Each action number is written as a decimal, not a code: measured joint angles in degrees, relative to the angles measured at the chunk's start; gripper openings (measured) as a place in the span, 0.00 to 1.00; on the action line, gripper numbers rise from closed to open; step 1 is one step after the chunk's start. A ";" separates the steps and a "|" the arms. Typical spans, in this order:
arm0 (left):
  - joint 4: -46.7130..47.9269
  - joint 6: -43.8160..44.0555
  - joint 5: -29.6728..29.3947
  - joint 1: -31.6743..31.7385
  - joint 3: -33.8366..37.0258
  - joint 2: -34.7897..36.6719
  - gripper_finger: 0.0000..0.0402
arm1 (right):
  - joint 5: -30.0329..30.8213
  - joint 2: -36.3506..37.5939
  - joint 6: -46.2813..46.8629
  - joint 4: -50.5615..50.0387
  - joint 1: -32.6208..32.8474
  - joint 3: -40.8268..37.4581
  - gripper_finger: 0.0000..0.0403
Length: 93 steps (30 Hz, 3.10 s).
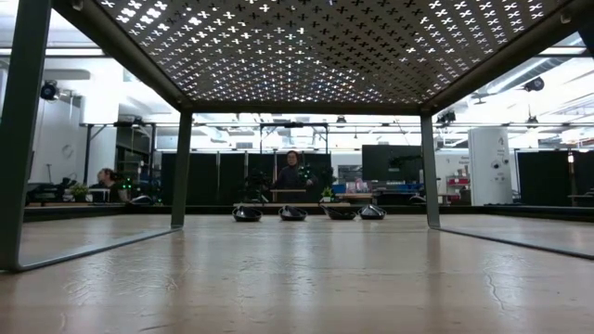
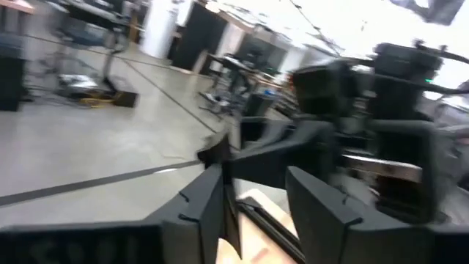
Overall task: Pick & Place Mini shaped plates
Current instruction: Stack the square plate on top of the other square plates on the shelf
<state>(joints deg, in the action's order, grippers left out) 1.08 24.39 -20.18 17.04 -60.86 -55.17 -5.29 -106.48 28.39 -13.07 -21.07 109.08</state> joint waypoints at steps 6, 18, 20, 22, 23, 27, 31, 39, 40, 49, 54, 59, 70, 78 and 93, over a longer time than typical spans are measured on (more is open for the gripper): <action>-0.16 0.01 1.80 0.02 0.00 0.10 0.43 | -9.41 0.02 0.19 -3.96 -2.81 0.00 0.02; -0.16 0.06 5.05 0.04 0.00 0.32 0.44 | -28.17 0.35 -7.39 -29.02 -7.40 4.59 0.02; -0.09 0.14 5.79 0.04 0.00 0.32 0.44 | -28.26 0.35 -11.75 -35.69 -7.86 6.97 0.02; 0.09 1.13 5.93 0.04 0.02 0.32 0.44 | -28.43 0.45 -15.53 -42.57 -8.38 9.21 0.02; 0.13 1.72 5.94 0.04 0.06 0.32 0.44 | -28.43 0.48 -17.03 -46.13 -8.62 10.28 0.02; 0.29 2.52 5.94 0.04 0.13 0.32 0.44 | -28.95 0.48 -24.36 -59.21 -9.06 14.08 0.02; 0.47 2.57 5.98 0.04 0.13 0.34 0.44 | -30.29 0.48 -30.57 -70.14 -8.91 16.28 0.02; 0.79 2.62 5.96 0.09 0.13 0.30 0.44 | -30.65 1.94 -36.87 -77.05 -7.08 16.17 0.02; 0.84 2.69 5.96 0.09 0.13 0.30 0.44 | -30.74 2.31 -37.24 -76.95 -6.53 16.05 0.02; 1.63 3.90 5.99 0.03 0.13 0.32 0.44 | -30.77 4.17 -38.66 -76.97 -0.40 12.93 0.02; 1.61 3.92 6.00 0.04 0.13 0.32 0.44 | -30.72 4.85 -37.87 -77.00 2.28 6.59 0.02; 1.58 3.95 6.17 0.04 0.13 0.32 0.44 | -30.70 7.24 -38.82 -76.95 2.72 0.23 0.02; 1.55 3.74 6.20 0.09 0.13 0.28 0.44 | -29.05 8.15 -38.95 -72.50 3.29 -10.72 0.02; 2.31 3.79 6.20 0.07 0.15 0.26 0.44 | -29.20 8.17 -38.68 -69.48 3.33 -13.22 0.02; 2.56 3.92 6.20 0.07 0.15 0.24 0.44 | -29.45 8.15 -37.38 -65.77 5.83 -14.97 0.02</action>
<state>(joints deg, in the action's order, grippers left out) 3.64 28.32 -13.98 17.10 -60.71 -54.94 -34.74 -98.32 -8.99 -78.84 -15.25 94.11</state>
